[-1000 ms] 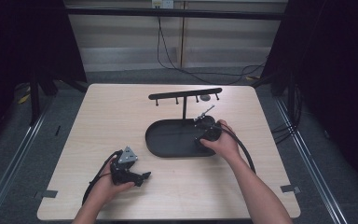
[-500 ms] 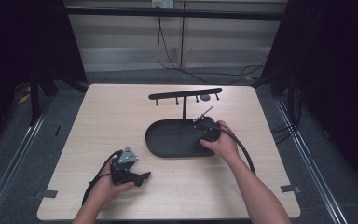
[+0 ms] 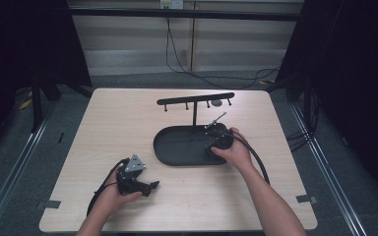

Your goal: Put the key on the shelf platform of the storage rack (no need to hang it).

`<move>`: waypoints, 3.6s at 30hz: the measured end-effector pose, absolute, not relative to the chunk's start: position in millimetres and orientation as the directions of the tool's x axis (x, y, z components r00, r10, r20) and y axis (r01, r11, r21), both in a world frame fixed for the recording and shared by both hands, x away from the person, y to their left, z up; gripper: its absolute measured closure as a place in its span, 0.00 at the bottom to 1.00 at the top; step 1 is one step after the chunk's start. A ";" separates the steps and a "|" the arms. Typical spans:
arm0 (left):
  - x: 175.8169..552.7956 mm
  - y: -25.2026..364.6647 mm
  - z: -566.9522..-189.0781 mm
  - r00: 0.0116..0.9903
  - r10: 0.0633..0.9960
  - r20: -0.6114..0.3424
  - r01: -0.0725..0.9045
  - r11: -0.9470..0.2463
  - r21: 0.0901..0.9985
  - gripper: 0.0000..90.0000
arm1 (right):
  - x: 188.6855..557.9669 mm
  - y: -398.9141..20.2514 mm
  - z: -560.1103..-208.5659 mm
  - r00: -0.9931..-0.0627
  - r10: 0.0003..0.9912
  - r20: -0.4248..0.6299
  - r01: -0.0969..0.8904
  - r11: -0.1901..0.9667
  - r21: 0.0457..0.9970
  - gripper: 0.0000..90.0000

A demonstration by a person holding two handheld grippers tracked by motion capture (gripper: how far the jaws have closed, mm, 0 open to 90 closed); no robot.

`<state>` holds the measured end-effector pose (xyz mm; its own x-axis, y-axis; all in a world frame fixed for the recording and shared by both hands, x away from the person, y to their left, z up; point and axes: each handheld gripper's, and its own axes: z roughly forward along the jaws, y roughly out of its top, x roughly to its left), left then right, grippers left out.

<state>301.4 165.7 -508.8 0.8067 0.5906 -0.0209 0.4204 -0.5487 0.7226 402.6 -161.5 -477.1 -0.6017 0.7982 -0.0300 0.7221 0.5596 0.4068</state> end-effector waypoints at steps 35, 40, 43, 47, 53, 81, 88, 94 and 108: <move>301.4 165.8 -508.8 0.807 0.590 -0.020 0.420 -0.550 0.722 0.16 | 400.0 -163.3 -468.7 -0.606 0.795 -0.025 0.706 0.552 0.443 0.28; 301.4 165.8 -508.8 0.807 0.590 -0.020 0.420 -0.550 0.722 0.16 | 397.0 -163.6 -465.7 -0.610 0.792 -0.015 0.706 0.552 0.443 0.28; 301.4 165.8 -508.8 0.808 0.590 -0.020 0.420 -0.550 0.722 0.16 | 395.4 -165.8 -464.0 -0.608 0.794 -0.008 0.707 0.546 0.449 0.28; 301.4 165.8 -508.8 0.807 0.590 -0.020 0.420 -0.549 0.722 0.16 | 393.0 -168.4 -461.2 -0.608 0.794 -0.011 0.704 0.546 0.454 0.28; 301.4 165.8 -508.8 0.807 0.590 -0.021 0.420 -0.549 0.722 0.16 | 388.8 -172.6 -455.8 -0.612 0.791 0.008 0.703 0.539 0.463 0.28; 301.4 165.8 -508.8 0.807 0.591 -0.021 0.420 -0.549 0.723 0.16 | 361.4 -179.0 -440.4 -0.668 0.744 0.025 0.665 0.582 0.469 0.28; 301.4 165.8 -508.8 0.807 0.591 -0.021 0.420 -0.549 0.722 0.16 | 356.7 -185.8 -443.9 -0.665 0.746 0.040 0.673 0.575 0.466 0.28; 301.4 165.8 -508.8 0.807 0.590 -0.020 0.420 -0.550 0.722 0.16 | 352.3 -190.1 -445.5 -0.675 0.737 0.030 0.672 0.598 0.438 0.28; 301.4 165.7 -508.8 0.807 0.591 -0.021 0.420 -0.549 0.723 0.16 | 339.7 -193.8 -447.3 -0.690 0.722 0.040 0.662 0.608 0.440 0.28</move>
